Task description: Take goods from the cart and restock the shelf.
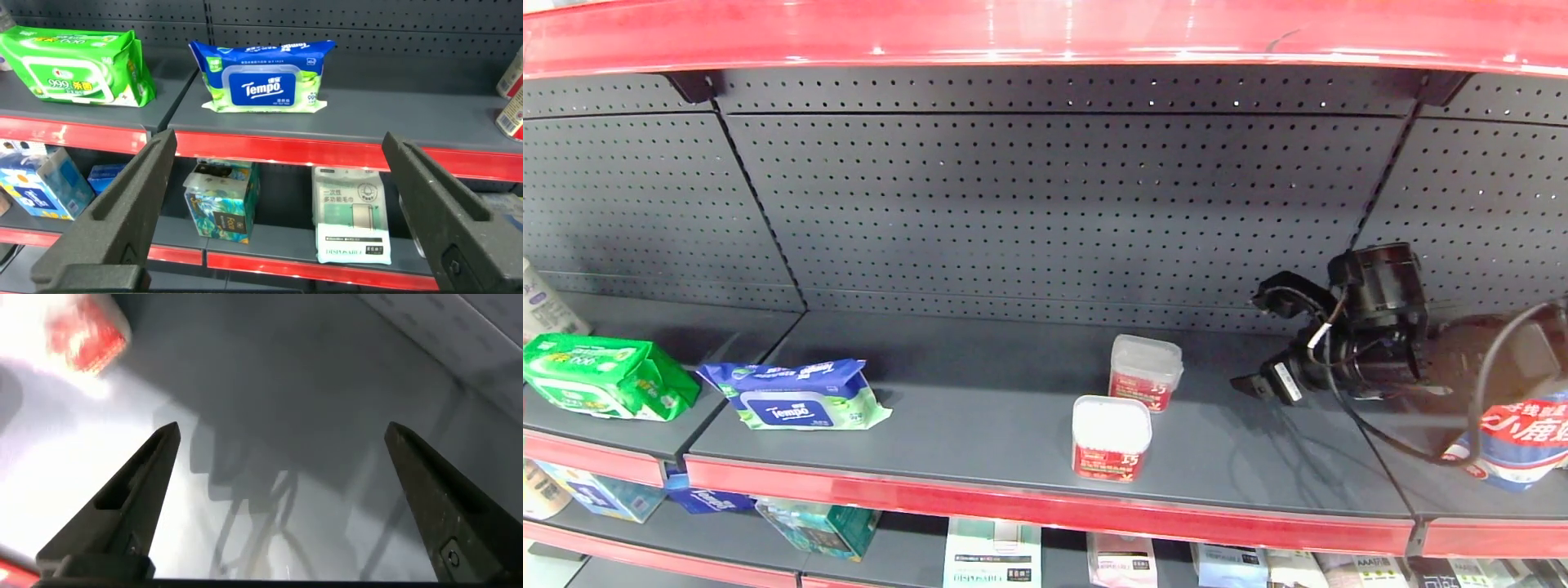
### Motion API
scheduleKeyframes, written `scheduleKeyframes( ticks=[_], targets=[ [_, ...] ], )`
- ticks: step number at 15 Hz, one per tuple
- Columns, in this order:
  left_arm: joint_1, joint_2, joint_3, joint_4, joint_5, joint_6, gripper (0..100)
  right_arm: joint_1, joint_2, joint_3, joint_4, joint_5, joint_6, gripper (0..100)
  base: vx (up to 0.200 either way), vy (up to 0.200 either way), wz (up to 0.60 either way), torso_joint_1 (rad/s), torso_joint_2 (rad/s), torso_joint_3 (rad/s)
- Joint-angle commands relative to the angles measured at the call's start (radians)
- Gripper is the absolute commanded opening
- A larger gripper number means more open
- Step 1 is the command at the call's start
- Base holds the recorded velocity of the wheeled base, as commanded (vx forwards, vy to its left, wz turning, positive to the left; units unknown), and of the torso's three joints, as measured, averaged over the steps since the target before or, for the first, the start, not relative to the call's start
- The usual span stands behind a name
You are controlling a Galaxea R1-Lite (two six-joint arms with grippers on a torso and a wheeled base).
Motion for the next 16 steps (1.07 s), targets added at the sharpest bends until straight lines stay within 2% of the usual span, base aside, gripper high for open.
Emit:
scheduleKeyframes(
  ticks=[1, 3, 6, 8, 9, 11, 14, 16],
  targets=[
    [0.0, 0.0, 0.0, 0.0, 0.0, 0.0, 100, -0.021, -0.179, 0.142, -0.071, 0.0, 0.048, 100, 0.0, 0.0, 0.0, 0.0, 0.0, 0.0],
    [0.0, 0.0, 0.0, 0.0, 0.0, 0.0, 100, -0.018, -0.356, 0.24, -0.1, 0.0, 0.166, 100, 0.0, 0.0, 0.0, 0.0, 0.0, 0.0],
    [0.0, 0.0, 0.0, 0.0, 0.0, 0.0, 100, -0.034, -0.566, 0.335, -0.1, 0.005, 0.223, 100, 0.0, 0.0, 0.0, 0.0, 0.0, 0.0],
    [0.0, 0.0, 0.0, 0.0, 0.0, 0.0, 100, -0.065, -0.757, 0.406, -0.1, 0.02, 0.227, 100, 0.0, 0.0, 0.0, 0.0, 0.0, 0.0],
    [0.0, 0.0, 0.0, 0.0, 0.0, 0.0, 100, -0.123, -0.871, 0.447, -0.097, 0.072, 0.226, 100, 0.0, 0.0, 0.0, 0.0, 0.0, 0.0],
    [0.0, 0.0, 0.0, 0.0, 0.0, 0.0, 100, -0.171, -0.997, 0.472, -0.094, 0.184, 0.22, 100, 0.0, 0.0, 0.0, 0.0, 0.0, 0.0],
    [0.0, 0.0, 0.0, 0.0, 0.0, 0.0, 100, -0.182, -1.106, 0.495, -0.088, 0.186, 0.21, 100, 0.0, 0.0, 0.0, 0.0, 0.0, 0.0],
    [0.0, 0.0, 0.0, 0.0, 0.0, 0.0, 100, -0.176, -1.262, 0.61, -0.087, 0.19, 0.224, 100, 0.0, 0.0, 0.0, 0.0, 0.0, 0.0]
  ],
)
